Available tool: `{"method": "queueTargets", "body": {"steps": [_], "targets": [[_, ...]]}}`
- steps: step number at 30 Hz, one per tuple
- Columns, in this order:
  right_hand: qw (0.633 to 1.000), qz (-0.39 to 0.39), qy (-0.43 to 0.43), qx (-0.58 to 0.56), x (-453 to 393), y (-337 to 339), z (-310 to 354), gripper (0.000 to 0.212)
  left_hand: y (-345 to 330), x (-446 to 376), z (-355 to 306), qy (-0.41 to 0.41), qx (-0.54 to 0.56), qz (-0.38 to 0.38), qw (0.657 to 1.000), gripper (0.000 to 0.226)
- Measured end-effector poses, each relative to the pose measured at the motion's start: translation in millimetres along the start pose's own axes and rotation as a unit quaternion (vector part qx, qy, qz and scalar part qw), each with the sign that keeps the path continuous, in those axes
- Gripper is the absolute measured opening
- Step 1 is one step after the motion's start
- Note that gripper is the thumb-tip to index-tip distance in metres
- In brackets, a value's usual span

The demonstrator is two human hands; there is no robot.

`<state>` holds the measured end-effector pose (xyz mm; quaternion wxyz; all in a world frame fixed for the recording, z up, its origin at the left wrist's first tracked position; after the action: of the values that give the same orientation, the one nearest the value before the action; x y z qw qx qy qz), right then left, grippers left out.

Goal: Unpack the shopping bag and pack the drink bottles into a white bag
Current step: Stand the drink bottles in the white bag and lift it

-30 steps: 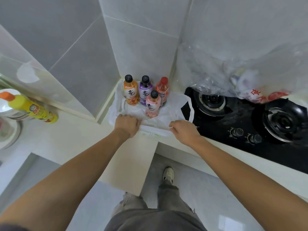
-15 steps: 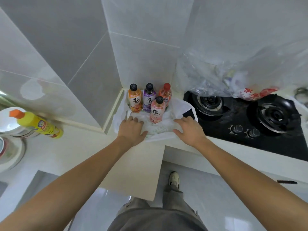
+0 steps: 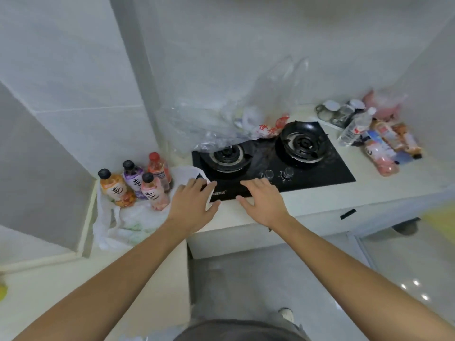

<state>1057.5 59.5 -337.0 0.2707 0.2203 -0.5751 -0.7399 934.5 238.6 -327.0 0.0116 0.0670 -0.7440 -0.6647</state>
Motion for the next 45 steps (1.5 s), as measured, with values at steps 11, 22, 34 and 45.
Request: {"method": "queueTargets", "body": {"steps": [11, 22, 34, 45], "targets": [[0.989, -0.061, -0.136, -0.01, 68, 87, -265, 0.06, -20, -165, -267, -0.112, -0.011, -0.014, 0.994, 0.066], [0.972, -0.059, -0.226, -0.028, 108, 138, -480, 0.06, -61, -276, -456, -0.144, 0.027, 0.023, 0.989, 0.067], [0.969, -0.014, -0.247, -0.024, -2, 118, -629, 0.057, -133, -446, -484, -0.074, 0.076, 0.027, 0.994, 0.061], [0.968, 0.092, -0.234, -0.017, -138, 85, -691, 0.072, -139, -585, -461, 0.065, 0.127, 0.037, 0.989, 0.079]]}}
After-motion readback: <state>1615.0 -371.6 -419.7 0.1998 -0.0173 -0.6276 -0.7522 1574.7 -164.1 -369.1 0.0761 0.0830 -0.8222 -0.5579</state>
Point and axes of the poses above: each hand's wrist, its own x-axis away from the middle knuckle, its own y-axis out of the back of the hand, z = x × y, the point moved 4 cm from there along -x, towards the middle knuckle, and after that the axes turned 6 degrees about -y, right-handed, at the moved point
